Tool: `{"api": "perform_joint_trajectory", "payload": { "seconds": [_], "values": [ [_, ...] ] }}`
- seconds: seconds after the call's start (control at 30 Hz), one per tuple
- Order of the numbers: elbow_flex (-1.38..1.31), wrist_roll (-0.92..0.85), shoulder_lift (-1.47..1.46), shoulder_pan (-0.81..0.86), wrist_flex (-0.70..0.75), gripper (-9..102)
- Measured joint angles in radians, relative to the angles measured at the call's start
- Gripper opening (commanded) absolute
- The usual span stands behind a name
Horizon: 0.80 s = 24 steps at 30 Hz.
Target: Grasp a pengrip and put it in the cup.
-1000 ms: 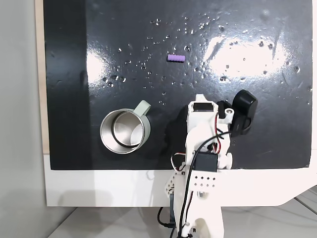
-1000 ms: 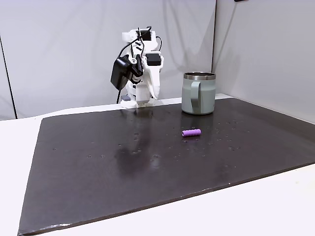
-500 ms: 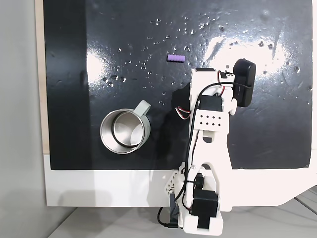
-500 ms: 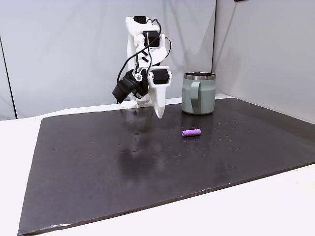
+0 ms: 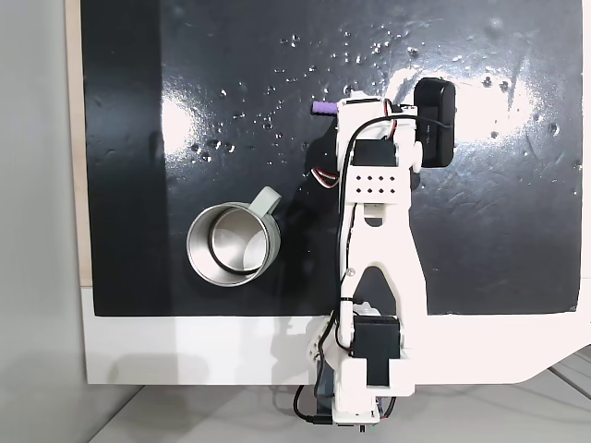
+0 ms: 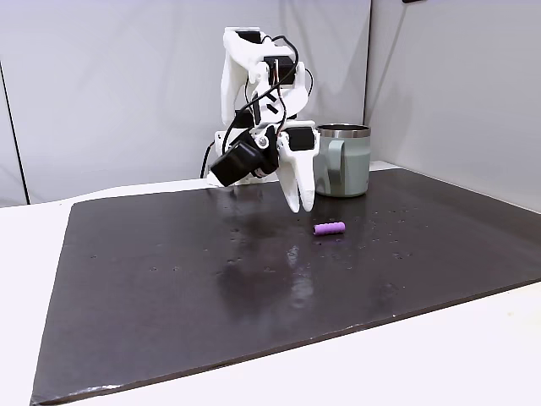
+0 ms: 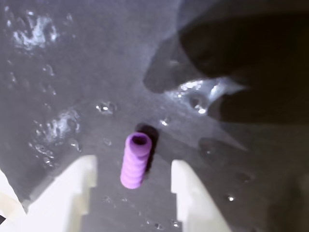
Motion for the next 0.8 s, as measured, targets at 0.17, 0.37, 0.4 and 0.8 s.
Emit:
{"api": "perform_joint_trajectory", "payload": {
  "seconds": [0.17,0.37,0.4,0.8],
  "values": [
    [-0.104,0.011,-0.055,-0.006,0.064,23],
    [-0.262,0.087,-0.155,-0.015,0.166,23],
    [-0.284,0.1,-0.169,-0.015,0.184,23],
    [-0.483,0.172,-0.364,-0.081,0.357,23]
  ]
}}
